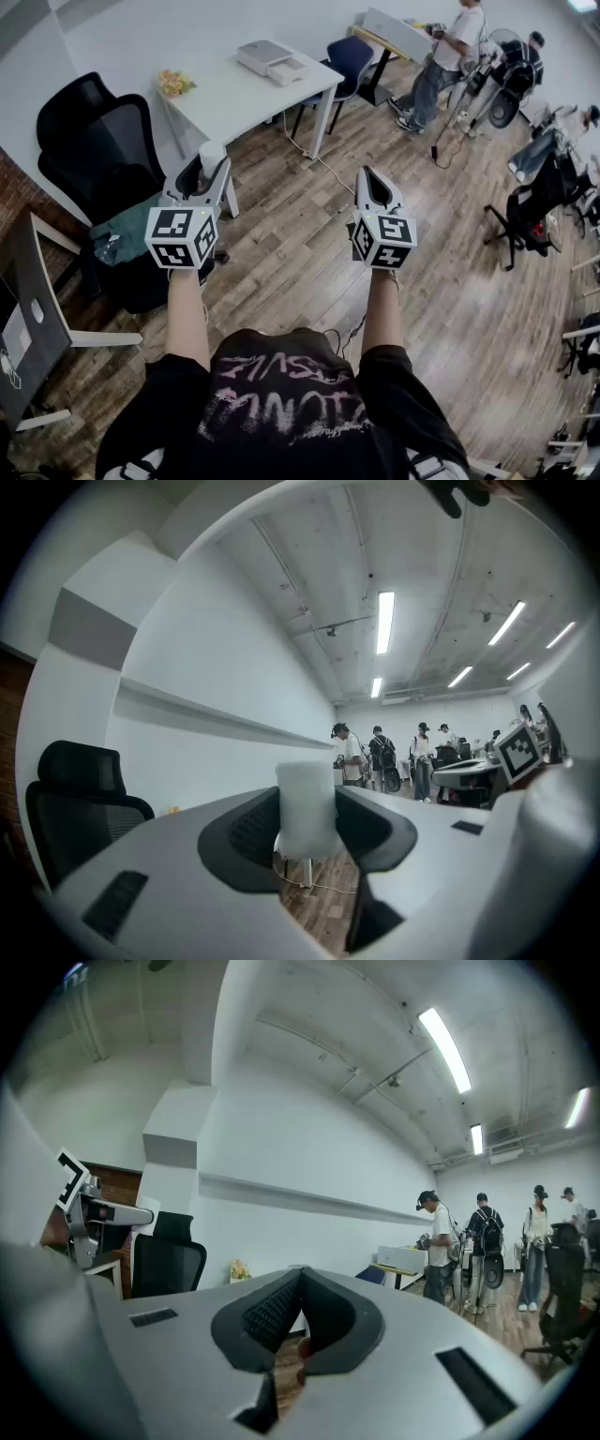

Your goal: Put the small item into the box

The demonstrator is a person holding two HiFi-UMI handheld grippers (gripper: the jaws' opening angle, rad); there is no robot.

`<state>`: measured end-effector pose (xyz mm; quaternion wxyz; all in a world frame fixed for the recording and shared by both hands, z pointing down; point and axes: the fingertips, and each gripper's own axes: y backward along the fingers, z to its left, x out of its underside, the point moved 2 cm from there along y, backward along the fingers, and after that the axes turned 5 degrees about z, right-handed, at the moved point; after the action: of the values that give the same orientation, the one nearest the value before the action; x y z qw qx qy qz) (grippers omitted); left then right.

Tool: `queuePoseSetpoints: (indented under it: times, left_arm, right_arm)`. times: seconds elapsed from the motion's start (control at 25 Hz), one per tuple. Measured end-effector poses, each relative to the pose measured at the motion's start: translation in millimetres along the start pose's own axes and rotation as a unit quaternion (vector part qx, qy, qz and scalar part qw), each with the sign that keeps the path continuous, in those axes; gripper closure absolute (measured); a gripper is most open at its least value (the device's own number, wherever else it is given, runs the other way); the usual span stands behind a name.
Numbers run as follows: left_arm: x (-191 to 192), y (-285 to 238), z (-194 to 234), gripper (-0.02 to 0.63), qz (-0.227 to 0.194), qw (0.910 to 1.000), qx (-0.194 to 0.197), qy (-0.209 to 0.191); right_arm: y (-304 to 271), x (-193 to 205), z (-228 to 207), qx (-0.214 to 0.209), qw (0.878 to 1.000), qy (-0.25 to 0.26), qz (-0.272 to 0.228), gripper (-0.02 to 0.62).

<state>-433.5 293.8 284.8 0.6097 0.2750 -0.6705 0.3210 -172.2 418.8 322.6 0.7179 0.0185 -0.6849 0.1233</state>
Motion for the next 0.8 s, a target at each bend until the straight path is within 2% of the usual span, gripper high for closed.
queuePoseSetpoints:
  times: [0.8]
  left_arm:
    - [3.7,0.6,0.4,0.426,0.001,0.9998,0.011,0.017]
  right_arm:
    - [2.6,-2.7,5.3,-0.005,1.000,0.007,-0.007,0.586]
